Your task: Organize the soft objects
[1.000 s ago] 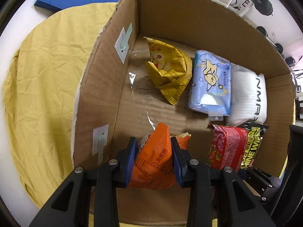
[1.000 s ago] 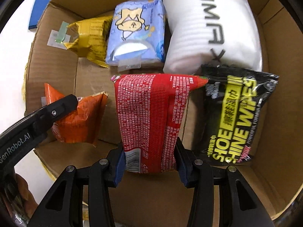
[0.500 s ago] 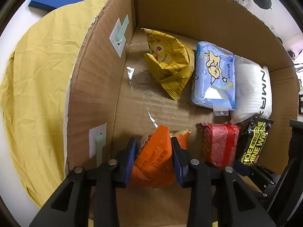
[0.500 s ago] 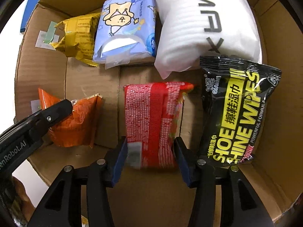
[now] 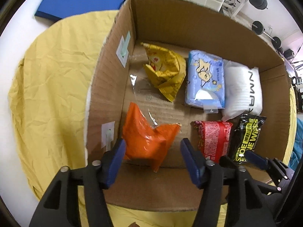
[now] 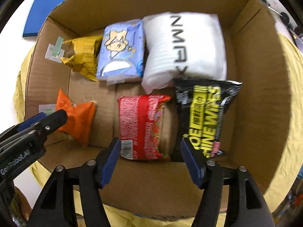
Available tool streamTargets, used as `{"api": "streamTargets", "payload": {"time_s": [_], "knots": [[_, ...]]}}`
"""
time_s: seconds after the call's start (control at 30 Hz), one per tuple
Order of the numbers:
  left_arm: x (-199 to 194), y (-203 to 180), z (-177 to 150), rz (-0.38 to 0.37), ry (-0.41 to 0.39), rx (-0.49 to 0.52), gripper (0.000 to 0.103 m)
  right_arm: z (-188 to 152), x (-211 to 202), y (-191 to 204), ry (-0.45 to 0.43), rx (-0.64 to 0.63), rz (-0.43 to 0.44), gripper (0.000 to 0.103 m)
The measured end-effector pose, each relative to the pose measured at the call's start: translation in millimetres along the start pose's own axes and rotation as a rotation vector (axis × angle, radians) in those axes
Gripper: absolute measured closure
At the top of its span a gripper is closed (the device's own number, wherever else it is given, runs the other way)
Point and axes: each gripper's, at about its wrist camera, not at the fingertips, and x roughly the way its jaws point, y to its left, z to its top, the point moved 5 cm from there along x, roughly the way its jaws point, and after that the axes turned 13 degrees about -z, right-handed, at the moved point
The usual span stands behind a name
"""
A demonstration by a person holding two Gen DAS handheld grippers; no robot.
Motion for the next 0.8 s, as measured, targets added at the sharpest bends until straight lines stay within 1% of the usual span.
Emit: {"api": "streamTargets", "payload": {"time_s": [0.03,0.07,0.1,0.13,0.17,0.2,0.23,0.3,0.33,0.57,0.8], "knots": [[-2.1,-1.6,-0.2,-0.001,-0.006,0.002,0.035,0.0,-2.1,-3.8,-0.008,0.004,-0.007,0.024],[-6.1,-3.6,-0.2,0.000,-0.019,0.006,0.030,1.8,-4.4,-9.6,-0.017,0.007,-0.015,0.023],[-8.6,-5.4,-0.1,-0.001,-0.027,0.010,0.028,3.7,-7.5,-14.6,-0.027,0.009,-0.034,0.019],[-11.4,-7.5,-0.1,0.001,-0.037,0.016,0.022,3.7,-9.5,-17.2,-0.034,0.009,-0.044,0.013],[-13.4,-9.8,0.1,0.004,-0.044,0.018,0.015,4.1,-11.9,-20.6,-0.045,0.010,-0.052,0.011],[-15.8,-12.0,-0.3,0.010,-0.052,0.021,0.011,3.7,-14.0,-22.8,-0.053,0.012,-0.058,0.007],[-17.4,-14.5,-1.0,0.013,-0.056,0.025,0.007,3.9,-15.7,-25.4,-0.060,0.014,-0.065,0.007],[-19.3,-18.7,-2.7,0.015,-0.061,0.030,0.006,-0.6,-21.6,-30.5,-0.072,0.020,-0.080,0.005],[-20.4,-20.4,-4.0,0.021,-0.063,0.031,0.006,0.5,-24.3,-33.4,-0.077,0.024,-0.085,0.000],[-39.5,-21.8,-7.8,0.012,-0.093,0.045,0.005,-8.5,-54.0,-53.9,-0.124,0.055,-0.104,0.000],[-87.0,-40.9,-21.2,0.019,-0.169,0.084,0.005,-22.6,-114.2,-73.5,-0.213,0.086,-0.091,0.000]]}}
